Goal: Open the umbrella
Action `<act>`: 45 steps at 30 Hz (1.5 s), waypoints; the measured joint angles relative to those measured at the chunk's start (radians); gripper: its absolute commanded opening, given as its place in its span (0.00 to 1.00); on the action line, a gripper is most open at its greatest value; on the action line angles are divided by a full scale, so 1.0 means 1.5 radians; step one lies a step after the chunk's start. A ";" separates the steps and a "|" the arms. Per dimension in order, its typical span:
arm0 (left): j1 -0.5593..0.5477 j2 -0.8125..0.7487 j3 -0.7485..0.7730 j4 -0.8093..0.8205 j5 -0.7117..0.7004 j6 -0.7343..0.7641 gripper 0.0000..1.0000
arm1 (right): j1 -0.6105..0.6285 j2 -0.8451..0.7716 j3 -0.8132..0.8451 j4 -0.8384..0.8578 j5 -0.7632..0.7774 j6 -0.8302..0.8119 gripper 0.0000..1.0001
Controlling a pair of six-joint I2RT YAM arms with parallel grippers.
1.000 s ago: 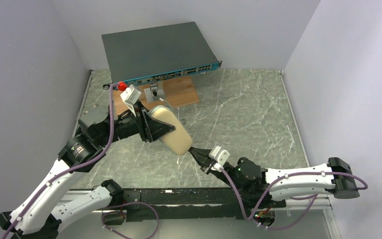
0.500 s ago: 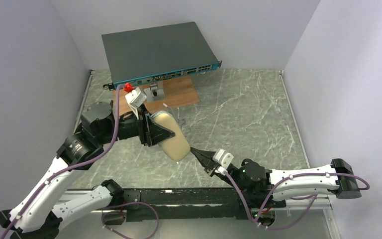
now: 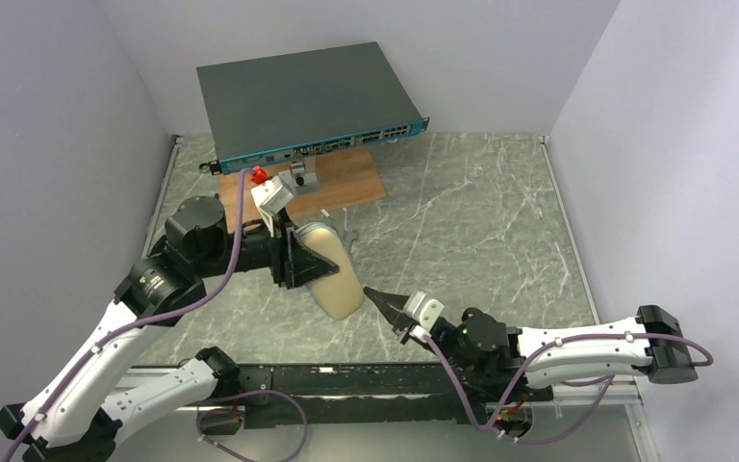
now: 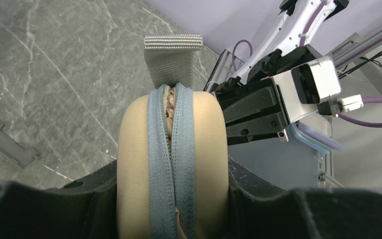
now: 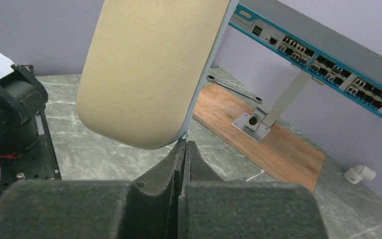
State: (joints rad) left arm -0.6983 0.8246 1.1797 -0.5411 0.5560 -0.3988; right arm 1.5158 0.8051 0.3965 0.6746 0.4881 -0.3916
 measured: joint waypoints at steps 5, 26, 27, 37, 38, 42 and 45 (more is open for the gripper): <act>0.001 0.011 -0.005 -0.012 0.017 0.017 0.00 | 0.000 0.009 0.000 0.001 0.001 -0.027 0.00; -0.018 0.037 -0.062 -0.022 0.058 0.031 0.00 | -0.001 0.046 0.001 0.049 0.002 -0.101 0.00; -0.020 0.038 -0.064 -0.022 0.058 0.031 0.00 | -0.001 0.048 0.001 0.054 0.003 -0.105 0.00; -0.041 0.042 -0.086 -0.016 0.058 0.028 0.00 | -0.003 0.057 0.008 0.078 0.008 -0.129 0.00; -0.043 0.042 -0.087 -0.016 0.057 0.028 0.00 | -0.004 0.057 0.009 0.078 0.009 -0.129 0.00; -0.048 0.042 -0.091 -0.011 0.045 0.027 0.00 | -0.004 0.059 0.009 0.079 0.017 -0.129 0.00; -0.051 0.037 -0.104 0.010 0.034 0.023 0.00 | -0.004 0.059 0.009 0.078 0.030 -0.126 0.00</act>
State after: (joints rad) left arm -0.7746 0.8795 1.0233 -0.5266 0.6075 -0.3649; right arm 1.5097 0.8932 0.4103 0.7921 0.5331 -0.5808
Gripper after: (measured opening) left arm 0.483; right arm 0.007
